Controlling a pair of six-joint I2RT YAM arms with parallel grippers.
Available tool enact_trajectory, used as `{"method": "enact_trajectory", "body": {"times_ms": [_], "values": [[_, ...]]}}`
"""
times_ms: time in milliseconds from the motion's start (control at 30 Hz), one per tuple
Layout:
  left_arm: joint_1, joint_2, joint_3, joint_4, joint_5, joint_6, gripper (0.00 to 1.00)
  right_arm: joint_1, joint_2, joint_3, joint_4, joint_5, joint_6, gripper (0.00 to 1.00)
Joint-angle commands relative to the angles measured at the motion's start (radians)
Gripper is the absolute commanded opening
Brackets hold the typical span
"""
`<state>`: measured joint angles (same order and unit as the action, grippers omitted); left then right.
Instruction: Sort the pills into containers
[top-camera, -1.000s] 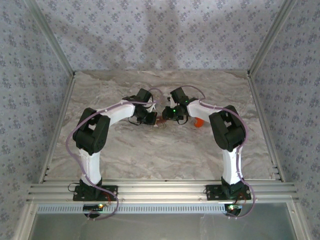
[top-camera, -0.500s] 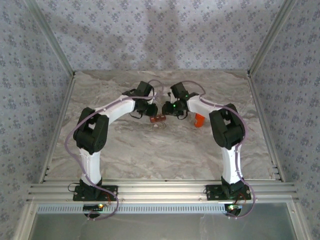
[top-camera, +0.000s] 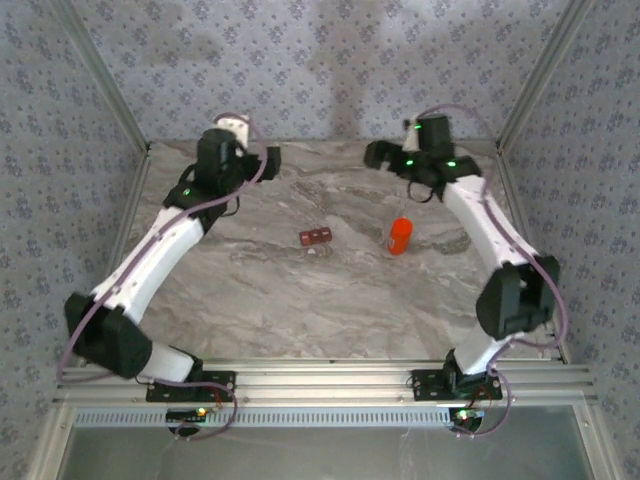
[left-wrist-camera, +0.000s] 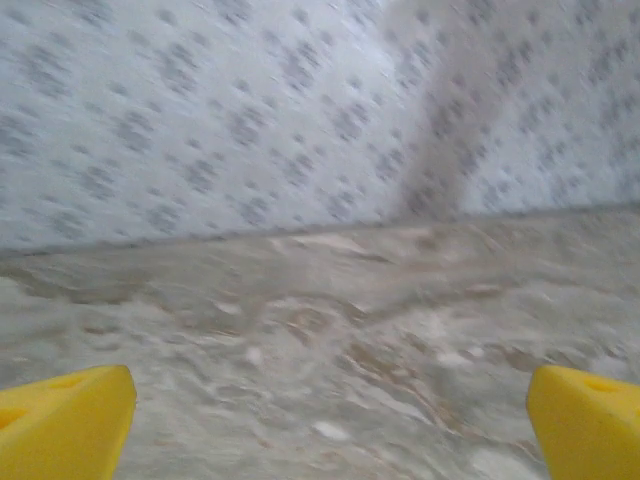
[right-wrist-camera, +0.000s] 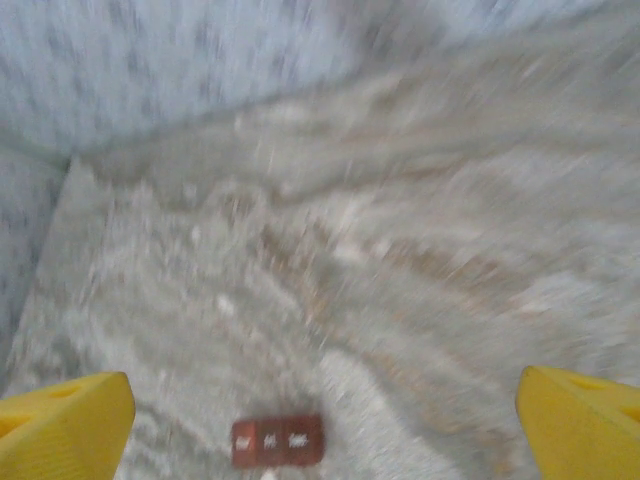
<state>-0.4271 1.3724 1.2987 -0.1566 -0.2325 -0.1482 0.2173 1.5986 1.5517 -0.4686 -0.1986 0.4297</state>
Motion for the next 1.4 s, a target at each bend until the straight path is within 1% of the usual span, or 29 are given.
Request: {"method": "enact_trajectory", "body": {"times_ms": [0, 33, 67, 133, 167, 233, 267, 333, 367, 400, 467, 533, 600, 667, 733, 800, 833, 867, 933, 967, 1100, 1133, 1167, 1200, 1233, 1267, 1300, 1333, 1367], "values": [[0.016, -0.101, -0.22, 0.324, -0.159, 0.166, 1.0, -0.084, -0.104, -0.039, -0.046, 0.156, -0.031, 1.0], [0.022, -0.13, -0.264, 0.367, -0.173, 0.215, 1.0, -0.112, -0.128, -0.054, -0.044, 0.18, -0.032, 1.0], [0.034, -0.154, -0.289, 0.368, -0.183, 0.237, 1.0, -0.144, -0.151, -0.072, -0.042, 0.203, -0.037, 1.0], [0.078, -0.189, -0.301, 0.284, -0.178, 0.227, 1.0, -0.197, -0.194, -0.123, -0.023, 0.258, -0.033, 1.0], [0.111, -0.205, -0.314, 0.247, -0.172, 0.216, 1.0, -0.219, -0.223, -0.18, 0.022, 0.298, -0.031, 1.0], [0.168, -0.25, -0.392, 0.284, -0.156, 0.217, 1.0, -0.239, -0.296, -0.322, 0.168, 0.4, -0.036, 1.0], [0.206, -0.281, -0.445, 0.321, -0.125, 0.22, 1.0, -0.245, -0.331, -0.43, 0.27, 0.469, -0.044, 1.0], [0.274, -0.321, -0.534, 0.362, -0.088, 0.208, 1.0, -0.251, -0.394, -0.617, 0.52, 0.488, -0.159, 1.0], [0.307, -0.336, -0.583, 0.385, -0.072, 0.203, 1.0, -0.251, -0.411, -0.696, 0.596, 0.503, -0.197, 1.0], [0.337, -0.349, -0.633, 0.413, -0.062, 0.193, 1.0, -0.25, -0.413, -0.745, 0.624, 0.518, -0.218, 1.0], [0.375, -0.359, -0.719, 0.48, -0.042, 0.181, 1.0, -0.25, -0.388, -0.796, 0.614, 0.529, -0.254, 1.0], [0.383, -0.357, -0.798, 0.548, -0.029, 0.186, 1.0, -0.246, -0.354, -0.847, 0.617, 0.562, -0.263, 1.0], [0.384, -0.333, -0.847, 0.596, -0.016, 0.187, 1.0, -0.242, -0.327, -0.933, 0.699, 0.596, -0.265, 1.0], [0.383, -0.3, -0.889, 0.638, -0.031, 0.177, 1.0, -0.236, -0.313, -1.018, 0.81, 0.614, -0.286, 1.0], [0.384, -0.261, -0.94, 0.729, -0.032, 0.17, 1.0, -0.232, -0.293, -1.08, 0.914, 0.6, -0.311, 1.0], [0.38, -0.194, -0.966, 0.802, 0.001, 0.177, 0.99, -0.223, -0.259, -1.155, 1.09, 0.573, -0.363, 1.0], [0.379, -0.16, -0.98, 0.847, 0.009, 0.176, 1.0, -0.219, -0.258, -1.167, 1.112, 0.561, -0.389, 1.0], [0.379, -0.124, -0.999, 0.915, 0.028, 0.174, 0.99, -0.219, -0.261, -1.18, 1.138, 0.517, -0.364, 1.0], [0.377, -0.05, -1.004, 1.001, 0.06, 0.18, 1.0, -0.218, -0.223, -1.216, 1.269, 0.493, -0.385, 1.0], [0.378, -0.029, -0.993, 0.994, 0.079, 0.17, 1.0, -0.216, -0.19, -1.233, 1.331, 0.482, -0.394, 1.0], [0.379, 0.094, -0.997, 1.115, 0.14, 0.189, 1.0, -0.181, -0.044, -1.293, 1.593, 0.398, -0.486, 1.0], [0.378, 0.128, -1.002, 1.151, 0.153, 0.197, 1.0, -0.174, -0.042, -1.283, 1.571, 0.401, -0.494, 1.0], [0.378, 0.162, -0.999, 1.194, 0.156, 0.201, 1.0, -0.171, -0.067, -1.252, 1.478, 0.379, -0.496, 1.0], [0.378, 0.163, -0.97, 1.146, 0.146, 0.194, 1.0, -0.183, -0.074, -1.221, 1.397, 0.344, -0.492, 1.0], [0.384, 0.148, -0.938, 1.052, 0.151, 0.186, 1.0, -0.194, -0.063, -1.203, 1.38, 0.342, -0.477, 1.0], [0.402, 0.159, -0.916, 1.029, 0.174, 0.172, 1.0, -0.21, -0.06, -1.182, 1.341, 0.342, -0.447, 1.0], [0.422, 0.165, -0.898, 1.005, 0.181, 0.147, 1.0, -0.237, -0.068, -1.177, 1.319, 0.311, -0.43, 1.0], [0.433, 0.16, -0.877, 0.948, 0.171, 0.128, 1.0, -0.245, -0.07, -1.178, 1.328, 0.313, -0.43, 1.0], [0.444, 0.166, -0.884, 0.974, 0.191, 0.121, 1.0, -0.237, -0.065, -1.181, 1.342, 0.326, -0.434, 1.0]]}}
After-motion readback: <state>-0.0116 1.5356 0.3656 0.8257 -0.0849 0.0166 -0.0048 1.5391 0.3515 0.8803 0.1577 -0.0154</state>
